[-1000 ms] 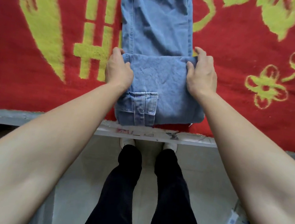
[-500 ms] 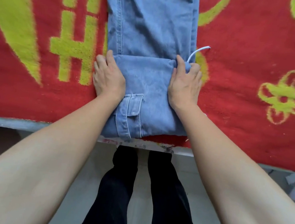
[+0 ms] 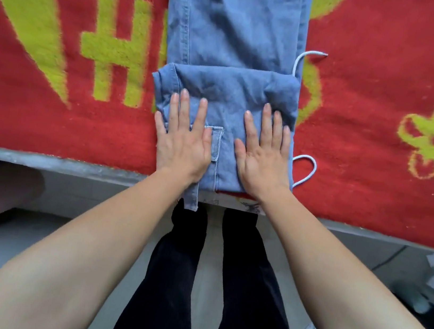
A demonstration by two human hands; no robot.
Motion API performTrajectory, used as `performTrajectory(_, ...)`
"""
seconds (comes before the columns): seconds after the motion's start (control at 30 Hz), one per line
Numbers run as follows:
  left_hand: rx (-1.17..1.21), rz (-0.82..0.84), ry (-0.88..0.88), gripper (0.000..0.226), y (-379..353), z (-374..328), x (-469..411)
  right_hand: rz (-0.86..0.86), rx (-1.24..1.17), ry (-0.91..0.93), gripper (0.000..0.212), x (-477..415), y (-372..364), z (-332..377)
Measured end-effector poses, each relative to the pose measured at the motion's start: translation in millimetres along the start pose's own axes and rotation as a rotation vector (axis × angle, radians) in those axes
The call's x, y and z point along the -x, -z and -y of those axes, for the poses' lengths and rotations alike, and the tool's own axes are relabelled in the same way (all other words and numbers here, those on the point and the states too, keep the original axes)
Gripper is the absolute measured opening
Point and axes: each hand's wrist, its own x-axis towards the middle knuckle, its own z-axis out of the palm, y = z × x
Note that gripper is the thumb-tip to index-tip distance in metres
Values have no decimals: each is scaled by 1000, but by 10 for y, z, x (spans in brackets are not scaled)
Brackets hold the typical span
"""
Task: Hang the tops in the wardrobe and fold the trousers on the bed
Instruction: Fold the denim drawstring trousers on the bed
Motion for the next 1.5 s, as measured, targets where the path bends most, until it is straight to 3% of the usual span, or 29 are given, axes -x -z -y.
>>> performTrajectory(0.3,-1,92,-35,60,158,2,-66,72,-7,18,64,-56,159,24)
performTrajectory(0.4,47,-17,-168,63,277,85,133,27,-65,87,76,111,288,-12)
performTrajectory(0.5,-34,-43,-428,95,291,246,413,15,-33,297,98,358,301,-118)
performTrajectory(0.57,-150,93,-456,123,302,331,462,90,84,395,110,423,296,-207)
performTrajectory(0.67,-289,229,-432,134,340,298,333,210,241,395,121,321,341,-248)
performTrajectory(0.83,-289,292,-375,128,521,94,290,315,285,366,106,262,575,-152)
performTrajectory(0.93,-235,385,-388,119,787,76,325,406,188,325,98,309,857,-74)
performTrajectory(1.07,-133,503,-419,88,1094,63,553,499,73,308,87,496,1260,27)
performTrajectory(1.13,-137,531,-419,95,1132,62,756,528,69,290,82,596,1358,25)
performTrajectory(1.2,-180,520,-406,118,1099,71,953,547,55,257,77,672,1380,2)
performTrajectory(1.27,-197,490,-397,120,1060,69,1081,584,14,224,74,684,1385,-35)
performTrajectory(1.4,-44,515,-357,79,1287,12,820,687,-149,129,58,439,1646,-68)
performTrajectory(1.5,93,605,-250,67,1726,10,256,653,-199,110,37,2,1974,-128)
